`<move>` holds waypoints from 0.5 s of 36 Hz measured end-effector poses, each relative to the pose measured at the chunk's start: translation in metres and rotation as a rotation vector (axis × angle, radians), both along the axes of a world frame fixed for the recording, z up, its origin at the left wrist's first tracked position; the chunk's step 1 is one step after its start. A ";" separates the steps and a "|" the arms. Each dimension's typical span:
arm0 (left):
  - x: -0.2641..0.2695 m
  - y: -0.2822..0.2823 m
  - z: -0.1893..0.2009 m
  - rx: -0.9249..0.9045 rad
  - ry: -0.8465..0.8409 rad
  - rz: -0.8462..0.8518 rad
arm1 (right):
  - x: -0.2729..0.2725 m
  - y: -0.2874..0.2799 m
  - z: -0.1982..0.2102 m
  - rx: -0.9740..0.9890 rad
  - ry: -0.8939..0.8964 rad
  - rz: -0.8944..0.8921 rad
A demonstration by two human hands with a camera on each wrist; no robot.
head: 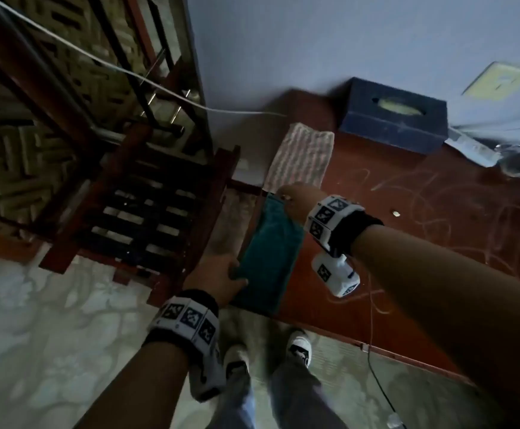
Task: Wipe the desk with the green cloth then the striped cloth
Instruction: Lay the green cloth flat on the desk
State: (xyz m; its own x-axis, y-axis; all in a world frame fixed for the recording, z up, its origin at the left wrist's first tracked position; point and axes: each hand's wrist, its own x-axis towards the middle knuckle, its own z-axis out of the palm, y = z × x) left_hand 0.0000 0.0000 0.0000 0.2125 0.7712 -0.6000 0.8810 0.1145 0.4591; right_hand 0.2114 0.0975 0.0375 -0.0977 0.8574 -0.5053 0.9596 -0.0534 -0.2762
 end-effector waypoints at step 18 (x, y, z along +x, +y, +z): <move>0.009 -0.005 -0.021 0.073 -0.018 0.164 | -0.008 0.025 -0.043 0.015 -0.013 0.127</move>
